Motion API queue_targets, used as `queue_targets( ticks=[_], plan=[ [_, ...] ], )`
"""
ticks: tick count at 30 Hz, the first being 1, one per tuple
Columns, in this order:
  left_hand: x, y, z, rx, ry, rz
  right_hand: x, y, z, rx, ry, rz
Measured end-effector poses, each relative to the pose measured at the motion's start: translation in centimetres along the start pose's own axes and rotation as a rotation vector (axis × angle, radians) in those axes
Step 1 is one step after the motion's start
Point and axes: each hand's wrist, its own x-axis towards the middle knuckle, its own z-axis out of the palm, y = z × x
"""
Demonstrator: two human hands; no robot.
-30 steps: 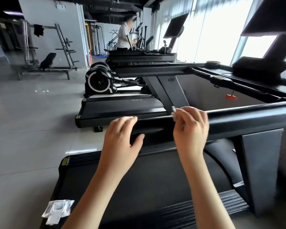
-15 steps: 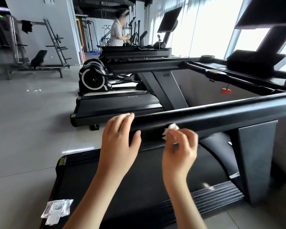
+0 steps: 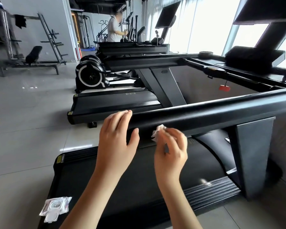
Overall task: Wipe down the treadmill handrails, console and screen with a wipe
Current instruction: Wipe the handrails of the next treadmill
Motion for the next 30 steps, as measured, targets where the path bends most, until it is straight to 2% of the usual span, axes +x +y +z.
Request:
queue_targets(
  ticks=[3, 5, 10, 14, 19, 21, 25, 27, 30],
  plan=[
    [-0.1, 0.0, 0.0, -0.022, -0.004, -0.002, 1.6, 0.4, -0.1, -0.011, 0.117, 0.087],
    [0.0, -0.1, -0.1, -0.044, -0.012, 0.0, 1.2, -0.5, 0.2, -0.039, 0.096, 0.07],
    [0.0, -0.9, -0.6, -0.236, -0.02, -0.071, 2.5, -1.6, 0.5, -0.112, -0.148, -0.158],
    [0.0, -1.3, -1.1, -0.312, 0.001, -0.086, 7.1, -1.3, 1.1, -0.183, -0.167, -0.091],
    [0.0, -1.6, -1.0, -0.346, 0.0, -0.098, 8.4, -3.5, 2.5, -0.097, -0.481, -0.157],
    [0.0, -1.6, -1.1, -0.358, -0.012, -0.101, 9.1, -3.5, 2.6, -0.172, -0.543, -0.173],
    [-0.2, -1.4, -1.2, -0.384, -0.009, -0.113, 10.9, -3.1, 3.7, -0.361, -0.717, -0.009],
    [-0.2, -1.4, -1.1, -0.398, -0.005, -0.11, 10.0, -3.9, 3.8, -0.3, -0.716, -0.064],
    [-0.1, -1.6, -1.1, -0.413, -0.006, -0.1, 8.2, -4.4, 2.5, -0.159, -0.603, -0.21]
  ],
)
